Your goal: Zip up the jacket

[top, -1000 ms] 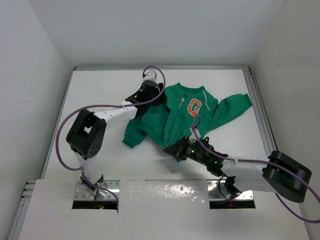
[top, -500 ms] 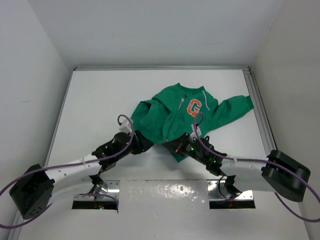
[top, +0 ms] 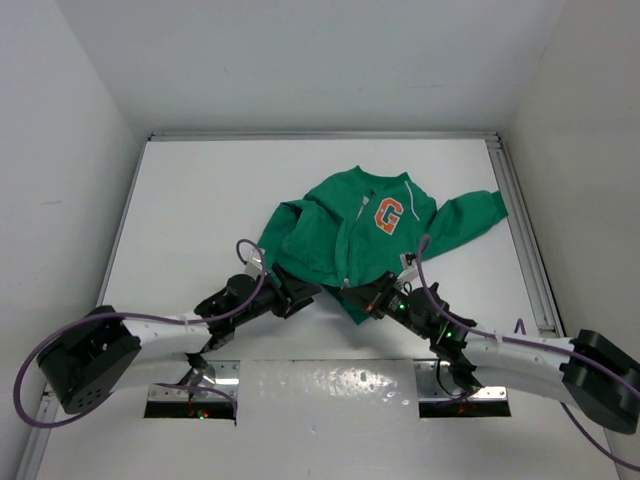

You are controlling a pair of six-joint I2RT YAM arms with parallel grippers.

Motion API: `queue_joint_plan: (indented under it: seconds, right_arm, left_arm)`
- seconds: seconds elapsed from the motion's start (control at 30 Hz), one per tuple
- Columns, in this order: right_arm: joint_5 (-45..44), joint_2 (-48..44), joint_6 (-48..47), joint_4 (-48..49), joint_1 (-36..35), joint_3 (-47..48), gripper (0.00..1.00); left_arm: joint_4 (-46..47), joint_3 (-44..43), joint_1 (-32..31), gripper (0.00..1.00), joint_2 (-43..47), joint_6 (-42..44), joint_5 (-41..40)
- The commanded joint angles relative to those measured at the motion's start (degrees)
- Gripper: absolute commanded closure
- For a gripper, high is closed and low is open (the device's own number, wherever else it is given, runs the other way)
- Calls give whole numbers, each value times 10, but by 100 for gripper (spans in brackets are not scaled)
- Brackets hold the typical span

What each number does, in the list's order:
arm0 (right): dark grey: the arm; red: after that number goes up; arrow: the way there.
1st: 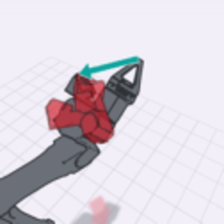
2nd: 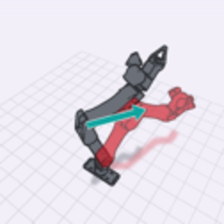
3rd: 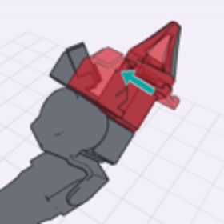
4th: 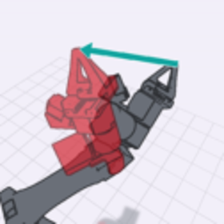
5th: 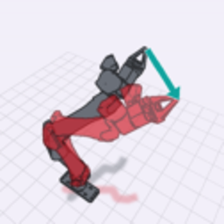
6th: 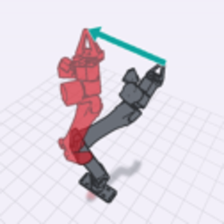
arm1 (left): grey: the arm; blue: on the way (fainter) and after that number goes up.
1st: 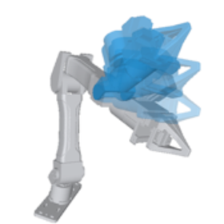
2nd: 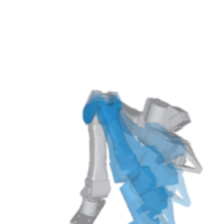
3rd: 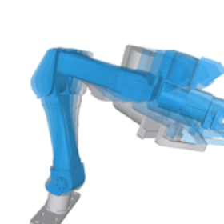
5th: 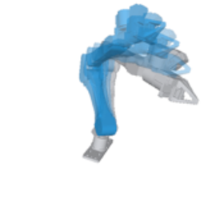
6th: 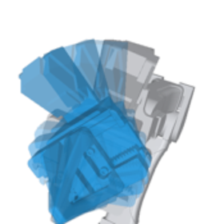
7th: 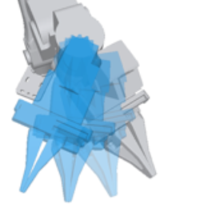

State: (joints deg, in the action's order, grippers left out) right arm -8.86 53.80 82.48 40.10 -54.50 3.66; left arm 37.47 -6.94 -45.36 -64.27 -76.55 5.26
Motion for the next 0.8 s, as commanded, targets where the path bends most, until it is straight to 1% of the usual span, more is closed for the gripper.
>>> queue_joint_plan:
  seconds: [0.0, 0.1, 0.2, 0.43, 0.53, 0.6, 0.63, 0.73, 0.77]
  right_arm:
    - [2, -49, -20, -15, 2, -9, 100]
    - [21, -77, -43, -103, 4, 13, 100]
    - [41, -72, -49, -117, 4, 17, 100]
    - [60, -53, -57, -93, 4, 13, 100]
    - [53, -62, -61, -84, 4, 3, 100]
    - [50, -63, -70, -85, 4, 3, 100]
    - [52, -58, -73, -85, 5, 7, 100]
    - [64, -47, -82, -78, 4, 13, 100]
    - [63, -46, -86, -75, 4, 13, 100]
  left_arm:
    - [99, -29, -9, 47, -38, -42, 41]
    - [130, -46, -11, 46, -85, -57, 71]
    - [168, -51, -20, 47, -116, -75, 70]
    - [191, -97, -47, 46, -172, -83, 72]
    - [211, -98, -49, 48, -191, -95, 76]
    - [213, -101, -55, 50, -198, -98, 72]
    - [215, -102, -56, 53, -206, -105, 70]
    - [233, -106, -59, 59, -229, -116, 73]
    - [240, -104, -62, 59, -233, -119, 71]
